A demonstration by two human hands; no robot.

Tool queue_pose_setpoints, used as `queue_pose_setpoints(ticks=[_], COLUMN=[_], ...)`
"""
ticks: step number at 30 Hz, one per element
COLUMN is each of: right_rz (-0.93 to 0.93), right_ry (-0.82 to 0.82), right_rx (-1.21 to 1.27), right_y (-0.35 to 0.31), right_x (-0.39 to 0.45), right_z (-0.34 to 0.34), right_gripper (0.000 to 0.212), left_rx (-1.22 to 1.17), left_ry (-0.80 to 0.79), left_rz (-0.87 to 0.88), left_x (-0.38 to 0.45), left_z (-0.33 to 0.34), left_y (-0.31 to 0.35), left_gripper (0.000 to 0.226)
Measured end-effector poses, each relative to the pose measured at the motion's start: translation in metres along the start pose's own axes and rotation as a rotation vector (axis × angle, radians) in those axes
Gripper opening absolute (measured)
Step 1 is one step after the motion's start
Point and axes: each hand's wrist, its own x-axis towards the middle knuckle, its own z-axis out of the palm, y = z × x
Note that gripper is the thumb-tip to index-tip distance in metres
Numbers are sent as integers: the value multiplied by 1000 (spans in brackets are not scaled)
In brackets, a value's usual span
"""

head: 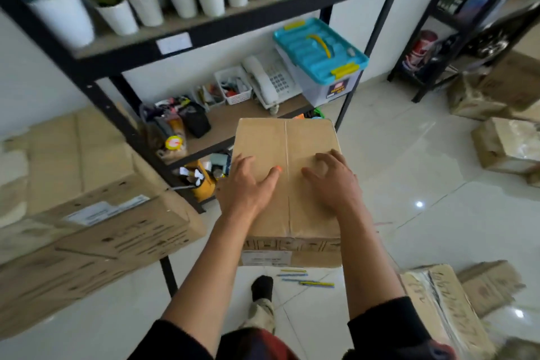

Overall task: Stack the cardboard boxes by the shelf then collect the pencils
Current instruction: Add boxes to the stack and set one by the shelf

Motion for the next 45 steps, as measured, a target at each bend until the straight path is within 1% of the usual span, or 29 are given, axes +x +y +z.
queue_pose_setpoints(ticks=[3,6,11,18,23,29,33,37,41,43,45], right_rz=[-90,-146,-215,-364,-437,-514,-528,-520,-546,-553,-559], right_ry=[-12,-15,-33,-157,-225,-229,-202,-159,-185,-202,-221], right_rx=[41,55,52,61,52,44,49,30,5,2,12], right_y=[-16,-26,-45,-98,-143,-205,-255,-327,-394,-434,-459], right_x=[-43,-83,-142,-202,-224,-243,-257,-284,-314,-331,-343], right_z=[7,14,28,60,87,118,151,202,256,294,319], right_gripper=[55,54,55,55,55,55,53,50,51,50,50], left_rx=[-18,-53,-70,-101,-146,-206,-211,-215,-229,-235,-212], left_ry=[95,130,222,349,421,495,484,479,488,499,522], left_rz=[-43,-86,-153,-266,-331,-338,-313,-319,-381,-388,-393], left_x=[-45,-84,-146,-210,-223,-220,-210,-198,-186,-183,-183], left_z=[-28,-47,-77,-127,-166,-214,-251,-307,-360,-395,-421], left_y=[-23,-45,-77,-131,-169,-219,-261,-327,-400,-443,-469], left_gripper=[74,77,72,67,70,71,71,70,73,75,74])
